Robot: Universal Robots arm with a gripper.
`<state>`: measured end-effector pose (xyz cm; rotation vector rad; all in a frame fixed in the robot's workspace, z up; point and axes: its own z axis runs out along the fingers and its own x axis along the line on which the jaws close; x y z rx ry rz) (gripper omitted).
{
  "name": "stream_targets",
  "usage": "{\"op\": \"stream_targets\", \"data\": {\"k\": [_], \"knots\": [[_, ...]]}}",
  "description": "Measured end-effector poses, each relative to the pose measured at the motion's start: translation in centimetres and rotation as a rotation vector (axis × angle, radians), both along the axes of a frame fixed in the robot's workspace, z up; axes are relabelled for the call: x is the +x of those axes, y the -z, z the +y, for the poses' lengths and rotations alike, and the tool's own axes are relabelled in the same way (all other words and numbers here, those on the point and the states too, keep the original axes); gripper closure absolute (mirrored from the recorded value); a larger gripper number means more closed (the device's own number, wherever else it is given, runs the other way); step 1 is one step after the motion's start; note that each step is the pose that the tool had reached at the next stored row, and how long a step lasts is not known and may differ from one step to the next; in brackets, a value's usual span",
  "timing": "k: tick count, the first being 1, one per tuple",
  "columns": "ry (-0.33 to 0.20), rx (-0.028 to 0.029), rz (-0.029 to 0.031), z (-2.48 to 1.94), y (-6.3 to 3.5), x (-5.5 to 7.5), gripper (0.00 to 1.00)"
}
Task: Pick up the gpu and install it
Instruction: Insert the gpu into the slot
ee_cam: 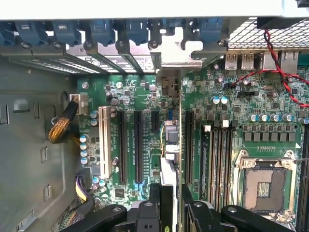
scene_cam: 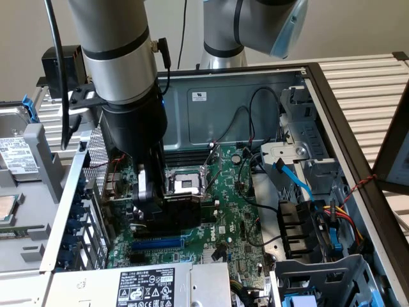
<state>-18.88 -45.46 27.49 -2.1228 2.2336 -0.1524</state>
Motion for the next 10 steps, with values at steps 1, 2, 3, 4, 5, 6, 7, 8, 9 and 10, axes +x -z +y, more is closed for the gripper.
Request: {"op": "stream_targets", "data": {"k": [1,2,3,4,5,6,7,8,9,10], "knots": [[0.000,0.0001,-0.0002,0.04,0.02,-0.02,0.73],[0.000,0.0001,-0.0003,0.07,0.03,-0.08,0.73],[0.000,0.0001,-0.0003,0.07,0.05,-0.14,0.73],[0.000,-0.0001,-0.0008,0.06,0.07,-0.26,0.73],[0.000,0.0000,-0.0018,0.07,0.10,-0.37,0.73],[0.000,0.0001,-0.0036,0.07,0.14,-0.48,0.73],[0.000,0.0002,-0.0059,0.07,0.17,-0.53,0.73],[0.000,0.0001,-0.0074,0.07,0.19,-0.53,0.73],[0.000,0.0002,-0.0090,0.07,0.21,-0.53,0.73],[0.000,0.0001,-0.0101,0.07,0.23,-0.53,0.73]]}}
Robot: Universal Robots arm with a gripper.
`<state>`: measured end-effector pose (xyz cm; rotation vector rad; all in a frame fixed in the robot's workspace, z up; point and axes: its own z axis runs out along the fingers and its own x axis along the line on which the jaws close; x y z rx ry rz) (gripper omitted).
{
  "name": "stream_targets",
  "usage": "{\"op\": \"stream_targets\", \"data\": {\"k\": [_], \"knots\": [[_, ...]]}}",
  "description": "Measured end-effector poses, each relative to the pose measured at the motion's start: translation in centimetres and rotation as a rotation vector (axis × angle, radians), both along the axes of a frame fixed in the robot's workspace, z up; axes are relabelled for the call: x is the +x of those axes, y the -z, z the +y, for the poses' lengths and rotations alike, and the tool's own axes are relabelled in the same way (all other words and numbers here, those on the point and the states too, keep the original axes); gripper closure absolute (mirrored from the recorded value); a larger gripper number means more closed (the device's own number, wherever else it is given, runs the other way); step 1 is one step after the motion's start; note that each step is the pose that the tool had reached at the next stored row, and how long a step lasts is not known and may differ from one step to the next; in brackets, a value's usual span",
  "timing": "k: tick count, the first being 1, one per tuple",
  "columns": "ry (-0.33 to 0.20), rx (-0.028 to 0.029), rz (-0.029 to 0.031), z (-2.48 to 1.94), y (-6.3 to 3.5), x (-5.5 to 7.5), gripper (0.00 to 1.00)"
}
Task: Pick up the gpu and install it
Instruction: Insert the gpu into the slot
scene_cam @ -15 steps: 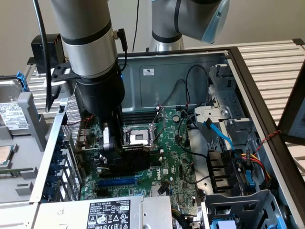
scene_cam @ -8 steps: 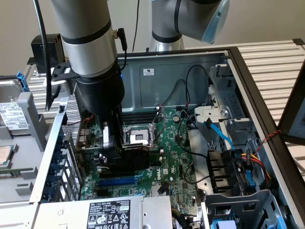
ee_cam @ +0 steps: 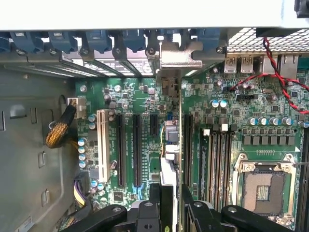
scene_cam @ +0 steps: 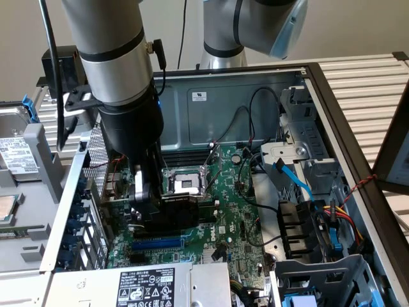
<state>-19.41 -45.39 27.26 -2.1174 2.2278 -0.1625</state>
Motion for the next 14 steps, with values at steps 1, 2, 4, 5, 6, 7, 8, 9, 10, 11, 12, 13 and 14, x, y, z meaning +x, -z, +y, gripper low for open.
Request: {"op": "stream_targets", "data": {"k": [1,2,4,5,6,7,8,9,10,11,12,13,14], "knots": [[0.000,0.0000,-0.0012,0.00,0.04,-0.02,0.73],[0.001,0.0001,-0.0023,0.00,0.07,-0.05,0.73],[0.001,0.0001,-0.0033,0.00,0.12,-0.13,0.73],[0.001,-0.0001,-0.0032,0.00,0.12,-0.16,0.73],[0.001,-0.0002,-0.0031,0.00,0.12,-0.21,0.73],[0.002,-0.0002,-0.0033,0.00,0.12,-0.23,0.73],[0.002,0.0000,-0.0034,0.00,0.13,-0.23,0.73],[0.002,0.0002,-0.0034,0.00,0.13,-0.23,0.73],[0.002,0.0005,-0.0034,0.01,0.13,-0.25,0.73],[0.003,0.0007,-0.0033,0.00,0.13,-0.27,0.73],[0.004,0.0008,-0.0033,0.01,0.13,-0.31,0.73],[0.004,0.0011,-0.0033,0.00,0.13,-0.33,0.73],[0.005,0.0014,-0.0033,0.01,0.14,-0.34,0.73]]}}
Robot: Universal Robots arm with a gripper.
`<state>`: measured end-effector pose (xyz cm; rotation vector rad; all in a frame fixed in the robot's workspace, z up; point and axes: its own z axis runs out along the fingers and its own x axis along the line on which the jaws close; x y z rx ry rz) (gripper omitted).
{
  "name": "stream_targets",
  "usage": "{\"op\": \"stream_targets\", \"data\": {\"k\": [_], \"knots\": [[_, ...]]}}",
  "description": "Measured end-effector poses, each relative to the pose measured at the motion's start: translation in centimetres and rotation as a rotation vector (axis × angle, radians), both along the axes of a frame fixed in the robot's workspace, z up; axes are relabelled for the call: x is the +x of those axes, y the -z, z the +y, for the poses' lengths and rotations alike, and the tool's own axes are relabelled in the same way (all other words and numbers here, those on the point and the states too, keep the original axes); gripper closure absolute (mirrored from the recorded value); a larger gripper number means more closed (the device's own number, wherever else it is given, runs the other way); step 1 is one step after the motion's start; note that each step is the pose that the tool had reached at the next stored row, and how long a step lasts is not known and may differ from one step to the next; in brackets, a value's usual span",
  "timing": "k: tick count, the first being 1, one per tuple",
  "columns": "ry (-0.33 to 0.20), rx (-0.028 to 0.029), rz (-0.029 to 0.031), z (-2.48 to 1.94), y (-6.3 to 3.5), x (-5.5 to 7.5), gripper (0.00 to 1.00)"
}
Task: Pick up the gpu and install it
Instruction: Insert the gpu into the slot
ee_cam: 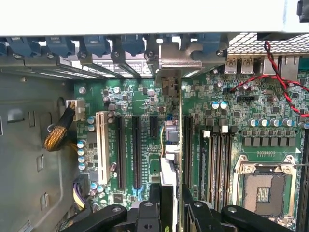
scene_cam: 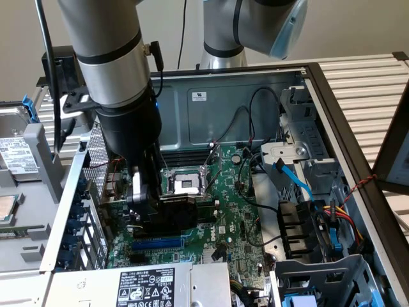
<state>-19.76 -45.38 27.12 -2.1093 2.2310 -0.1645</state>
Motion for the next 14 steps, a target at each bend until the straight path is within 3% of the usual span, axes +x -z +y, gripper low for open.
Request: {"op": "stream_targets", "data": {"k": [14], "knots": [[0.006,0.0006,0.0021,-0.09,0.14,-0.14,0.73]]}}
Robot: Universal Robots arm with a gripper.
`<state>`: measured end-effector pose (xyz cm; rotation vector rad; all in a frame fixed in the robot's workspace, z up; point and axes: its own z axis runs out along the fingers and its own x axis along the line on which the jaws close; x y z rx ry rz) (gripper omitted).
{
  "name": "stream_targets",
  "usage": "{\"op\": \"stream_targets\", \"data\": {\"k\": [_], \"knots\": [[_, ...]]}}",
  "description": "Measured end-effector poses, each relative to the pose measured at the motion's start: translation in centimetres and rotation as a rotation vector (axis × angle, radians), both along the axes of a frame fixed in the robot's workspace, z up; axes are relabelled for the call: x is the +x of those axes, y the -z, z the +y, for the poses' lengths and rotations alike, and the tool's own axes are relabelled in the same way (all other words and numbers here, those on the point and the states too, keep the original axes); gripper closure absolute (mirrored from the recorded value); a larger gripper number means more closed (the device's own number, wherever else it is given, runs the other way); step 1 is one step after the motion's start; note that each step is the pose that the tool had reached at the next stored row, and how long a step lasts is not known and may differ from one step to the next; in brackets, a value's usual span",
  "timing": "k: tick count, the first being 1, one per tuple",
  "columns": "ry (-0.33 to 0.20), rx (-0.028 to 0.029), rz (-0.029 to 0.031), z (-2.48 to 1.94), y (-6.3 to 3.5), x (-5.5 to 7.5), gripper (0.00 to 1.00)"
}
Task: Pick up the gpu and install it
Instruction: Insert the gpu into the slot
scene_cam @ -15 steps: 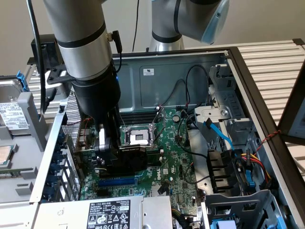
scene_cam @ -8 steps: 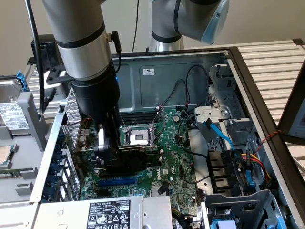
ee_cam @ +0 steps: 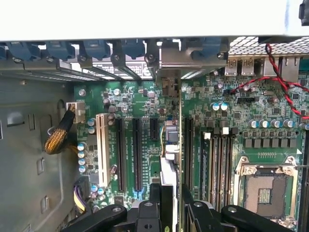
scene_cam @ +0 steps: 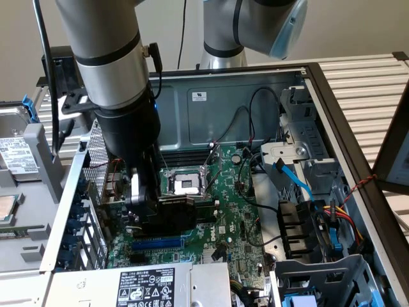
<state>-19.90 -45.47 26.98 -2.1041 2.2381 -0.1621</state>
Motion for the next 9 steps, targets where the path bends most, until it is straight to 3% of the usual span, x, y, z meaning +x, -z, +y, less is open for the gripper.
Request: {"op": "stream_targets", "data": {"k": [9], "knots": [[0.005,-0.0001,0.0001,0.02,0.29,-0.30,0.73]]}}
